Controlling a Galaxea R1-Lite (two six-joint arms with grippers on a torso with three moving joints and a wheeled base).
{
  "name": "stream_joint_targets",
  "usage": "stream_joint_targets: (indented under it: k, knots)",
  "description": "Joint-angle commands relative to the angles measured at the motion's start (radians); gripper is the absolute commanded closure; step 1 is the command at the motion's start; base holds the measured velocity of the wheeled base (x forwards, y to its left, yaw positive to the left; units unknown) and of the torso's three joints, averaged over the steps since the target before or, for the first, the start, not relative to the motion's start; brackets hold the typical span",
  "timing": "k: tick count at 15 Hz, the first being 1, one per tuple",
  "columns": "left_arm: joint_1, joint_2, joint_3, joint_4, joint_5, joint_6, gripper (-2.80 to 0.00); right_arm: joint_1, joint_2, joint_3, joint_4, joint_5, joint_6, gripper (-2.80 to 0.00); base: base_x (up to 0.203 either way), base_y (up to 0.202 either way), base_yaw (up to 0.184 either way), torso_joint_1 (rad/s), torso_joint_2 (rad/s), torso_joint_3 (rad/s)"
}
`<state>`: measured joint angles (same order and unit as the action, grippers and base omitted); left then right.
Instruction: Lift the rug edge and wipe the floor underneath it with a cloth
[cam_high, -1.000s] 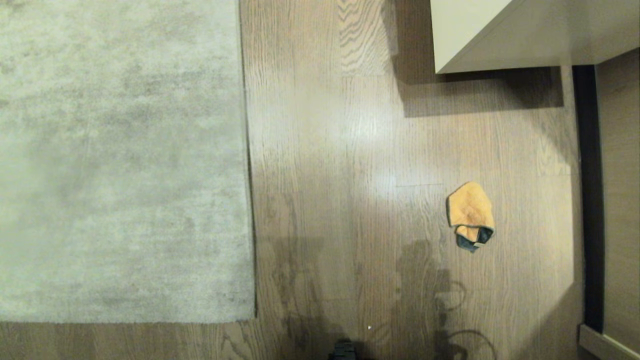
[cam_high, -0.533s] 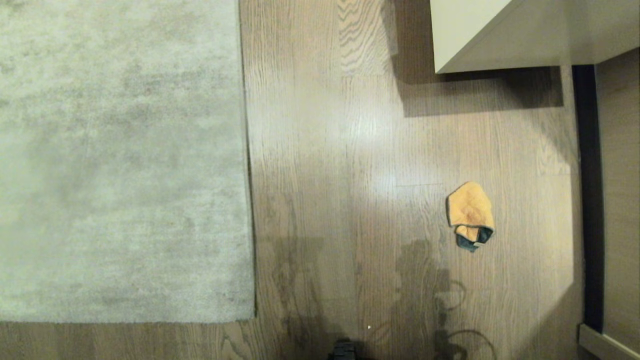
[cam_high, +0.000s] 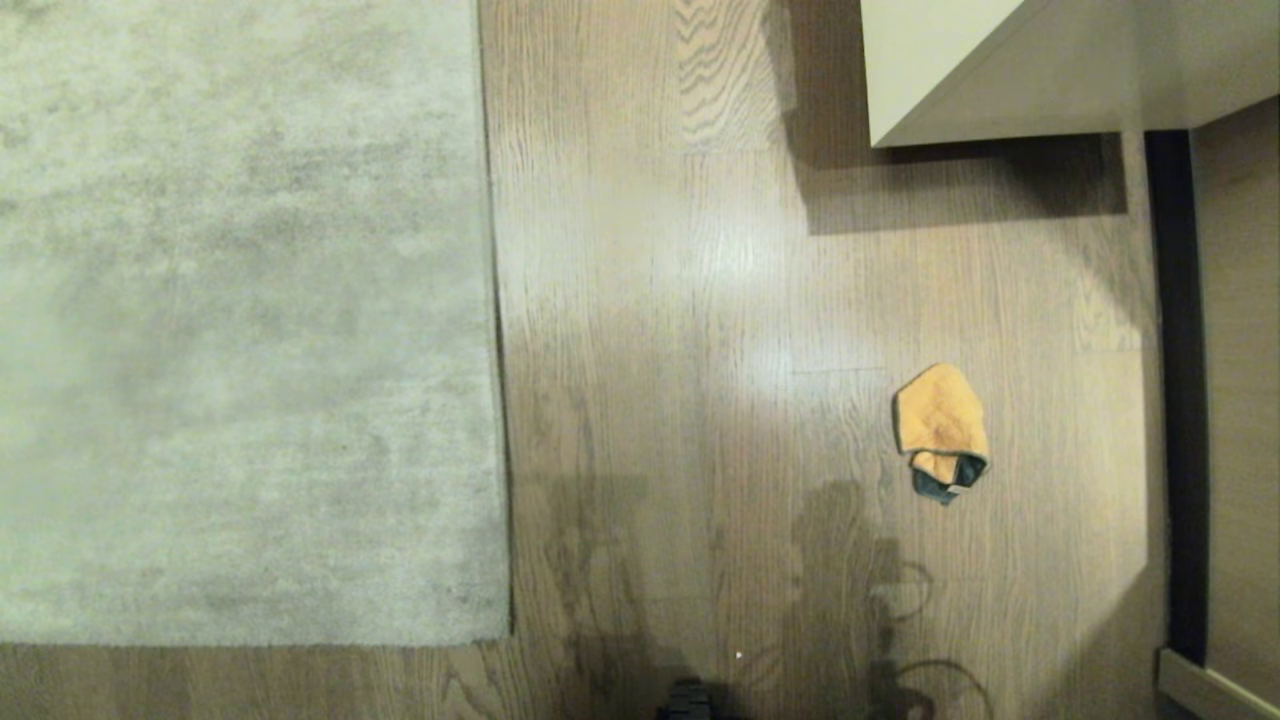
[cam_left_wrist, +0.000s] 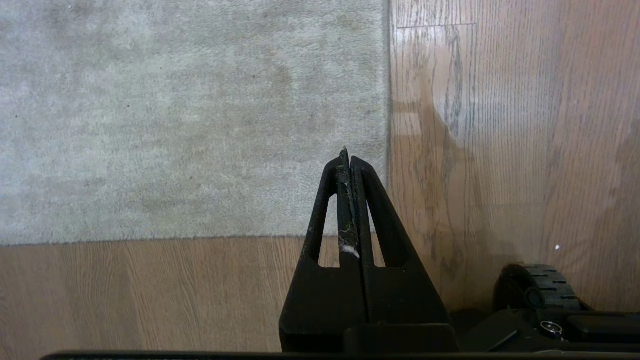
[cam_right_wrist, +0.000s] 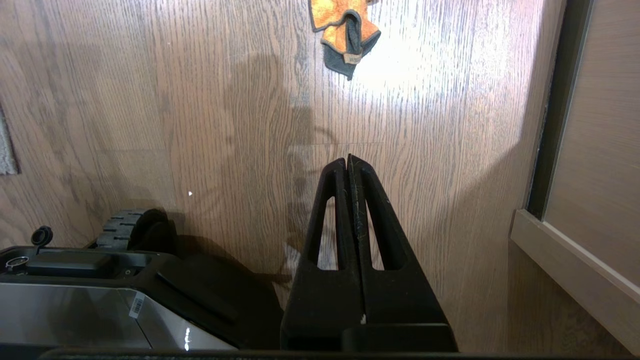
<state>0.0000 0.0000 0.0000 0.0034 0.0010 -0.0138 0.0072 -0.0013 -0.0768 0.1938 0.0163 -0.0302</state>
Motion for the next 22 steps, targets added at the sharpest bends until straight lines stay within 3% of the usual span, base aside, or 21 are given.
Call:
stream_joint_targets:
  k: [1,10,22]
  knots:
    - [0.0,0.002,0.0,0.0,-0.001,0.0,0.0,0.0,0.003,0.0,0.001,0.001,0.0,0.0,0.0,0.0,0.0,0.0,0.0,0.0]
    - [0.0,0.002,0.0,0.001,-0.001,0.003,0.0,0.0,0.002,0.0,0.001,0.001,0.0,0.0,0.0,0.0,0.0,0.001,0.0,0.022]
    - [0.0,0.002,0.0,0.001,-0.001,0.008,0.0,0.0,0.003,0.0,0.001,0.001,0.0,0.0,0.0,0.0,0.0,0.003,0.0,0.195]
